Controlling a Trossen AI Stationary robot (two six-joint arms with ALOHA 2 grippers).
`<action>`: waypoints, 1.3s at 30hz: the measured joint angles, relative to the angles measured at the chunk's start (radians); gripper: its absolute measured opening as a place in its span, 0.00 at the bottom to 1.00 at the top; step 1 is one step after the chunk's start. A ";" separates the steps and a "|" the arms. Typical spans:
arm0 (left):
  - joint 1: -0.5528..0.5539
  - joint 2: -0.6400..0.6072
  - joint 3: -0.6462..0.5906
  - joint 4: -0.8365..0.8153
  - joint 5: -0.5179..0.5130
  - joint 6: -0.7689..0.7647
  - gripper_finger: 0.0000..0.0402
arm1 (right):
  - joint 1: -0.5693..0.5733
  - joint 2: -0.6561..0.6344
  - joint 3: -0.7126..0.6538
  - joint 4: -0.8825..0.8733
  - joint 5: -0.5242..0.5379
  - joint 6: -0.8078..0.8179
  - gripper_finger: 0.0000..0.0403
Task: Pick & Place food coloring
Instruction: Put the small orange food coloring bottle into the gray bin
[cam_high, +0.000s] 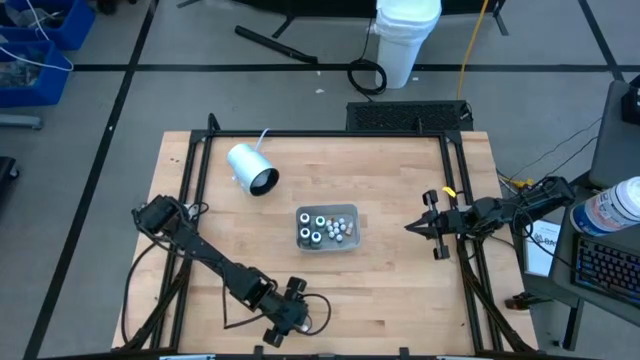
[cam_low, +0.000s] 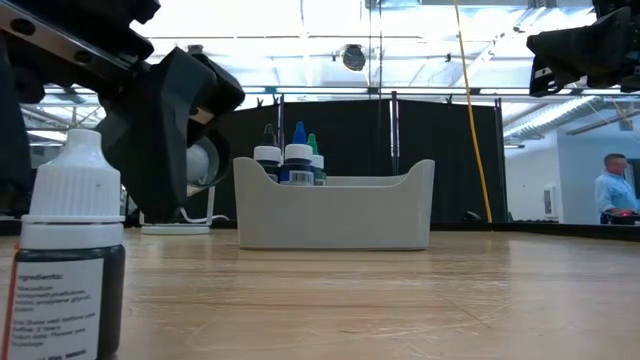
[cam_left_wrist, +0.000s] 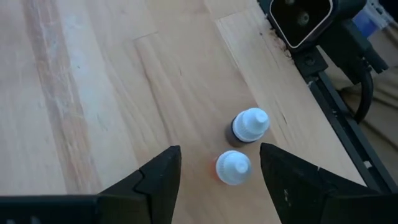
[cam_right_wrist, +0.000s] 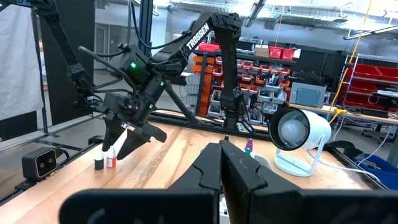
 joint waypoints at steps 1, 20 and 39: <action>0.000 0.000 0.000 -0.001 0.000 0.000 0.56 | 0.000 0.000 0.000 0.000 0.000 0.000 0.00; -0.001 0.000 0.000 -0.004 0.010 -0.025 0.56 | 0.000 0.000 0.000 0.000 0.000 0.002 0.00; -0.008 0.000 0.000 -0.002 -0.022 -0.021 0.55 | 0.000 0.000 0.000 0.000 0.000 0.003 0.00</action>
